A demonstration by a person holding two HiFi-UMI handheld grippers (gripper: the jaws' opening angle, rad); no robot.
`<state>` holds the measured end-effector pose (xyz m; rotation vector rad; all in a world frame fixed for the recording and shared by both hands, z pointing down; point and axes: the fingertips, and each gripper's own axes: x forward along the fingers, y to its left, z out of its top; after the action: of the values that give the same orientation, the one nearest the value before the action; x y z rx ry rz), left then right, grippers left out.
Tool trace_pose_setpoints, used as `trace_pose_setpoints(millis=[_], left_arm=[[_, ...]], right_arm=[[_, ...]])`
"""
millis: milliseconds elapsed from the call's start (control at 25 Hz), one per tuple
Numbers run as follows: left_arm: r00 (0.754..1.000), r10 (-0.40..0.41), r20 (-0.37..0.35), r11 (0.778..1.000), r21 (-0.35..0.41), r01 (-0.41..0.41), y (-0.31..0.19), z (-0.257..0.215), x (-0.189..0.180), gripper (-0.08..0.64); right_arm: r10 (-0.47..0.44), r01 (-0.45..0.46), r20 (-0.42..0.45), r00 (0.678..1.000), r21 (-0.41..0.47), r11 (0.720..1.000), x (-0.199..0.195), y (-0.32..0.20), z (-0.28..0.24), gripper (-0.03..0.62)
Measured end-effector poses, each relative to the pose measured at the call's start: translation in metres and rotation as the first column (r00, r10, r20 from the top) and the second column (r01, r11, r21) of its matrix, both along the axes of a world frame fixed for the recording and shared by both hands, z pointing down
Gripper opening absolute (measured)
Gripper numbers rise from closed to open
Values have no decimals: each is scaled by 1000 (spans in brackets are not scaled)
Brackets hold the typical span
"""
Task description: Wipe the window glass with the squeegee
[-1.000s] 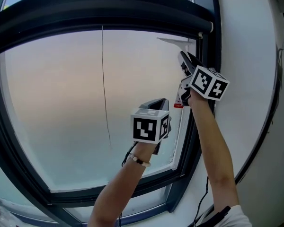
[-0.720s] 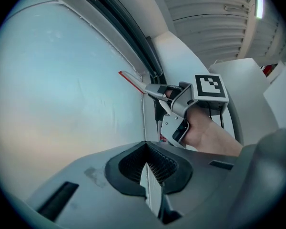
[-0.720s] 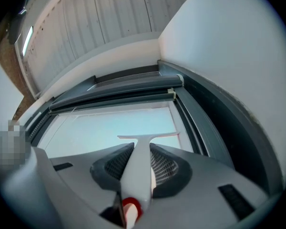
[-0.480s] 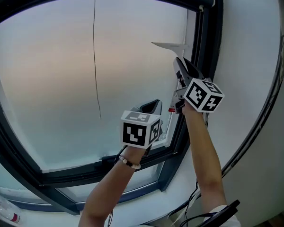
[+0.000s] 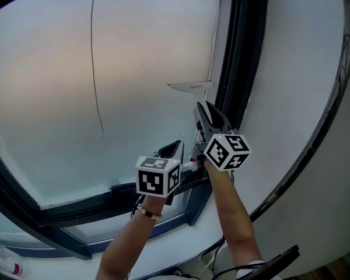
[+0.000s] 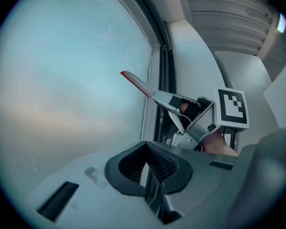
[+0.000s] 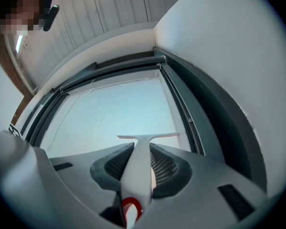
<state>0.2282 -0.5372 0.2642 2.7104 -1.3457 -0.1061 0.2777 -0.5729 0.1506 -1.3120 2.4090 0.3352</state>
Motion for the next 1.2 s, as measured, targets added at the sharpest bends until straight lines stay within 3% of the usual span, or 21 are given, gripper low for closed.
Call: trace_pose_setpoints(millis=[400, 920, 1200], left_arm=[[1000, -18, -10, 996, -86, 18, -2, 62, -7, 0], [1000, 5, -14, 979, -204, -8, 14, 142, -4, 0], [1000, -11, -27, 959, -284, 3, 18, 185, -10, 0]], right_arm=[[41, -40, 18, 999, -65, 997, 2, -1, 89, 92], [126, -143, -142, 982, -116, 983, 7, 1, 214, 91], [133, -163, -168, 977, -180, 970, 9, 1, 260, 91]])
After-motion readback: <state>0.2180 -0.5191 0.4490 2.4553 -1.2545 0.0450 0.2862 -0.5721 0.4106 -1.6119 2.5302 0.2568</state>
